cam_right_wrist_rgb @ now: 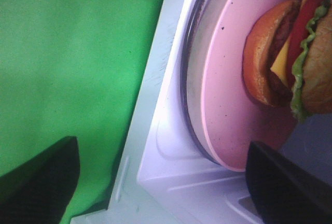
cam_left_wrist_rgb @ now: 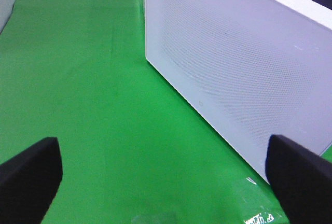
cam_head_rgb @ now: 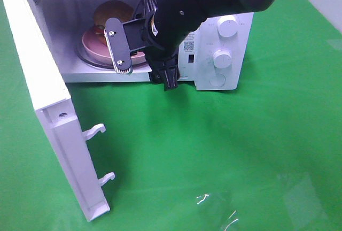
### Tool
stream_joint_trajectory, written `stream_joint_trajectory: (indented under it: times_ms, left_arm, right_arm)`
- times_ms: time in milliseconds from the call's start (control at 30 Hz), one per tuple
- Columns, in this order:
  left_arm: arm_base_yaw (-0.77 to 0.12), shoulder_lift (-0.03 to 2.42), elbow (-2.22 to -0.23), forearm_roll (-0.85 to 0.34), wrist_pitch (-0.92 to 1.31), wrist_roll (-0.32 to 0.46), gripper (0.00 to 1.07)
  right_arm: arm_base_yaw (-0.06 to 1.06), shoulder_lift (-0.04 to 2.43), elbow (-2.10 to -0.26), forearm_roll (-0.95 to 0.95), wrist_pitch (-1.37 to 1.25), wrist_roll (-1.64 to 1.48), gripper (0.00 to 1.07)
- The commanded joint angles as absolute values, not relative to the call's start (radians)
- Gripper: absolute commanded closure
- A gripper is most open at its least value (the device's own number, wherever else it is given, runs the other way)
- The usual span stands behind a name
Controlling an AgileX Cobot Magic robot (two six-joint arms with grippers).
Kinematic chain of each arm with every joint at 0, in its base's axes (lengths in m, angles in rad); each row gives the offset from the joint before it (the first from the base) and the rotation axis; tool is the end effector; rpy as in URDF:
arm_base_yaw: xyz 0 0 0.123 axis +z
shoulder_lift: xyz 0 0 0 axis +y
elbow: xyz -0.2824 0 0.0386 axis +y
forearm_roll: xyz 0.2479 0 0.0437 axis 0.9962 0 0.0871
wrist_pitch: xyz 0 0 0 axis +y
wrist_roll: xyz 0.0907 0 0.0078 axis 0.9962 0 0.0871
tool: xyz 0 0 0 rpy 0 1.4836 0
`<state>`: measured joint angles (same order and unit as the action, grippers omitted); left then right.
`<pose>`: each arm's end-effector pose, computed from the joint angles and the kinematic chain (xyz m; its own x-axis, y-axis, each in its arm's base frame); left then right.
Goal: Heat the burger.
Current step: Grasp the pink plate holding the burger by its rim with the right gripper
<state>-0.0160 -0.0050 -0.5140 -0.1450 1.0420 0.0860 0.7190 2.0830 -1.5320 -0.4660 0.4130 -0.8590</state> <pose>-0.0072 -0.0113 0.2832 -0.4163 0.0190 -0.9090 0.1344 0.9901 -0.0408 0.3615 0.2945 0.1911 0.3808 -0.9230 -0.0565 -0.6910 -0.2434 -0.6807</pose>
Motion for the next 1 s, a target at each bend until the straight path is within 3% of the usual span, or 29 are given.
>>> stream_joint_trajectory:
  times_ms: [33,1000]
  left_arm:
    - [-0.015,-0.019,-0.510,-0.143,1.035,0.082,0.06]
    - [-0.015,-0.019,-0.510,-0.142,1.035,0.082,0.06]
  right_arm:
    - [0.707,2.116,-1.566,-0.447,0.399,-0.850,0.25]
    - [0.671,2.345,-1.826,-0.385,0.360,-0.859,0.29]
